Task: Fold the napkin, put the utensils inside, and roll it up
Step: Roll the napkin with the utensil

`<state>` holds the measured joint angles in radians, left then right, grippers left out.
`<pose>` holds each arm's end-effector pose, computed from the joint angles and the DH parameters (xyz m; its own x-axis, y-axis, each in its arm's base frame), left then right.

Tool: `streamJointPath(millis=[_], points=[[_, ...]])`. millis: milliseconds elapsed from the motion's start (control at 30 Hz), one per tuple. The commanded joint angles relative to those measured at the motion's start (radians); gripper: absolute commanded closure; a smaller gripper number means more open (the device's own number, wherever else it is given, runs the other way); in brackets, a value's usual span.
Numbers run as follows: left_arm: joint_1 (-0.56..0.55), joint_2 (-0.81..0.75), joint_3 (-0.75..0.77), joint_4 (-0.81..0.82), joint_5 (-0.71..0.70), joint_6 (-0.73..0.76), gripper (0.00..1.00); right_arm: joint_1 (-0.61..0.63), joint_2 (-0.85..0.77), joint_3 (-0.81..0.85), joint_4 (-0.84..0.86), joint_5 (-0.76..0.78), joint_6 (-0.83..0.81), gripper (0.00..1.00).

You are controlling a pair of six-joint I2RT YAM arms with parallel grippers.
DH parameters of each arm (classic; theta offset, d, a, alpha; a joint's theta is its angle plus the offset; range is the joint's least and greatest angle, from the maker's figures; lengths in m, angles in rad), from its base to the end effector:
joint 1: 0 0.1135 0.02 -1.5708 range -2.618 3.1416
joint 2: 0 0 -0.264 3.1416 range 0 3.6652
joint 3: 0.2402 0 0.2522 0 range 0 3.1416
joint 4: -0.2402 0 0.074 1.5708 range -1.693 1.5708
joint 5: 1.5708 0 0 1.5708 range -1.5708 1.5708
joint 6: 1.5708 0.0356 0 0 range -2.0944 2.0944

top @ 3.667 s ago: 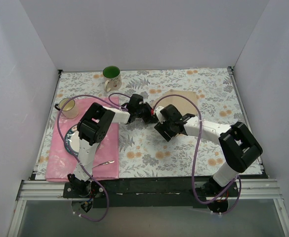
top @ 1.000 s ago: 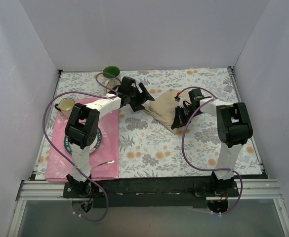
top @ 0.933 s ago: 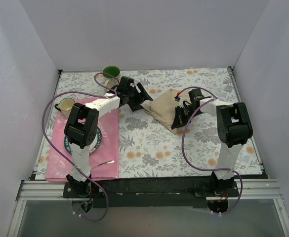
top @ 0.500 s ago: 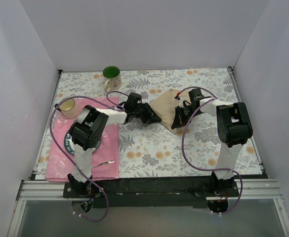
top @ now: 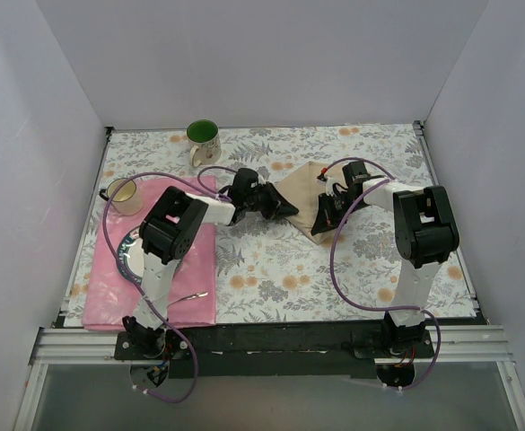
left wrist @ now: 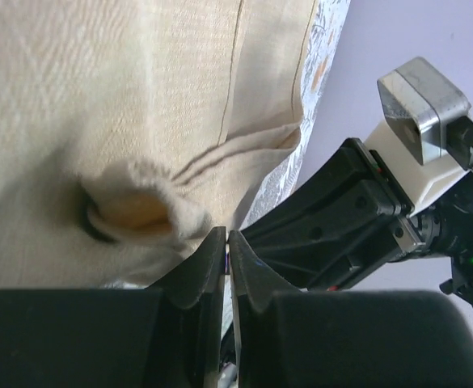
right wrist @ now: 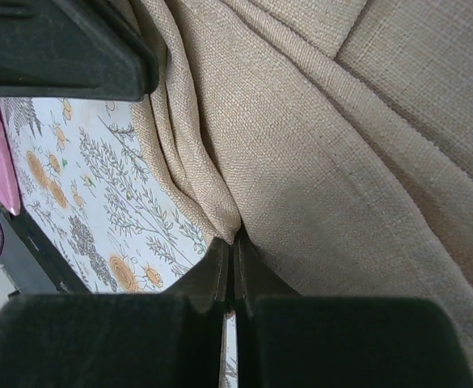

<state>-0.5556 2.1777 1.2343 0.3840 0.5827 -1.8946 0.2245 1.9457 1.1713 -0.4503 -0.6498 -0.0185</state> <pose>0.3727 -0.2544 0.1122 -0.6497 -0.5283 0.5465 -0.6936 0.1179 -0.7106 0.3544 0.1030 0.1345 -0.9100 -0.2229 -0.3497 -0.3942 0.7265 0.5628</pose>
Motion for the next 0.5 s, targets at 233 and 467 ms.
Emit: streamJointPath(millis=[233,467], points=[[0.006,0.05,0.067,-0.066,-0.089,0.112,0.98,0.006,0.035,-0.01,-0.014,0.165,-0.051,0.95],[0.014,0.102,0.093,-0.165,-0.101,0.112,1.0,0.006,0.006,0.028,-0.059,0.208,-0.057,0.88]])
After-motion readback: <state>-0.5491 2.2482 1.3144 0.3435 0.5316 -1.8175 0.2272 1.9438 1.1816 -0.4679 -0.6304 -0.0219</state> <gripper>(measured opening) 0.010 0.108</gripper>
